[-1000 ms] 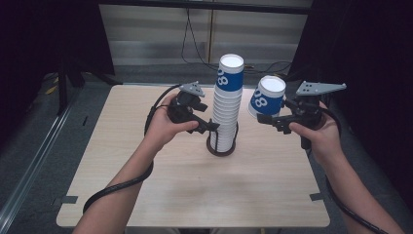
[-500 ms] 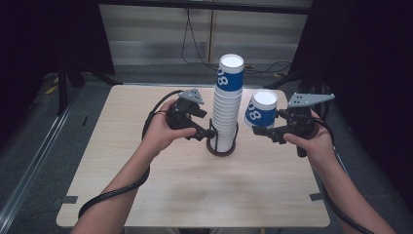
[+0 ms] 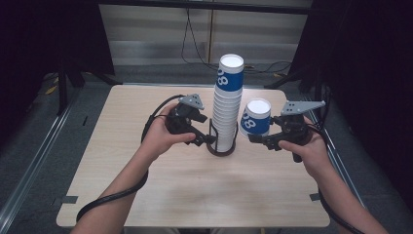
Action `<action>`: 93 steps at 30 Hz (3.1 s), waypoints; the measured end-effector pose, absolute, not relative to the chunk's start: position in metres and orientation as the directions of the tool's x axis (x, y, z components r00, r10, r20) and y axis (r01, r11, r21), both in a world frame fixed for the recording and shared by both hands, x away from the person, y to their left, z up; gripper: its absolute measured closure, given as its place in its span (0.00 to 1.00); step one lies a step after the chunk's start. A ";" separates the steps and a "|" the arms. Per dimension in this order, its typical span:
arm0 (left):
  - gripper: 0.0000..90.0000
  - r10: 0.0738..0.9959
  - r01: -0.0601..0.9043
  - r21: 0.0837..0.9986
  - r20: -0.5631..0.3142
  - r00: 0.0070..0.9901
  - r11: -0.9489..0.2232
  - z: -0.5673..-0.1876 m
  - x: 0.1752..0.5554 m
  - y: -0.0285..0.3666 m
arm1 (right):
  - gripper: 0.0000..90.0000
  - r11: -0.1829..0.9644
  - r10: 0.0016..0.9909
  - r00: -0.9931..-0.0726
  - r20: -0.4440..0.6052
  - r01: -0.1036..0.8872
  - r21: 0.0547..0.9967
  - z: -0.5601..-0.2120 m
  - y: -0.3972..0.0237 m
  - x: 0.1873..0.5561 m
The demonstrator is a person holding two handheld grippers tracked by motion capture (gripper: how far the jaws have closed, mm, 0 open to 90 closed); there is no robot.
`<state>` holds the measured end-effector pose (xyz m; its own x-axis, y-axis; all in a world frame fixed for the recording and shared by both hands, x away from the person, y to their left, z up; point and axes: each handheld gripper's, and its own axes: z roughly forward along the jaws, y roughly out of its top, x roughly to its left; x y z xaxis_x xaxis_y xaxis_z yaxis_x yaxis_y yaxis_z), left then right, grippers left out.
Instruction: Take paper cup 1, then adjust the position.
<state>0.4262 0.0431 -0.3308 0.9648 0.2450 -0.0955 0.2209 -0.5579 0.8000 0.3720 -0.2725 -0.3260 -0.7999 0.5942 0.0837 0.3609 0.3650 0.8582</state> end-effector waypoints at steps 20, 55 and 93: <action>0.18 0.211 0.205 0.797 -0.100 0.972 -0.568 -0.337 0.420 0.044 | 0.23 0.413 0.559 -0.823 0.098 0.379 0.828 -0.353 -0.260 0.371; 0.18 0.166 0.185 0.781 -0.105 0.980 -0.597 -0.342 0.411 0.042 | 0.23 0.511 0.495 -0.863 0.098 0.381 0.770 -0.383 -0.238 0.367; 0.18 0.118 0.155 0.768 -0.104 0.988 -0.622 -0.338 0.406 0.030 | 0.23 0.625 0.434 -0.899 0.065 0.352 0.696 -0.391 -0.218 0.366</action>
<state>0.4056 0.0303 -0.3376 0.9876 0.1175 -0.1043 0.1551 -0.6218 0.7677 0.3657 -0.2182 -0.3913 -0.8987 0.4337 0.0646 0.3519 0.6255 0.6964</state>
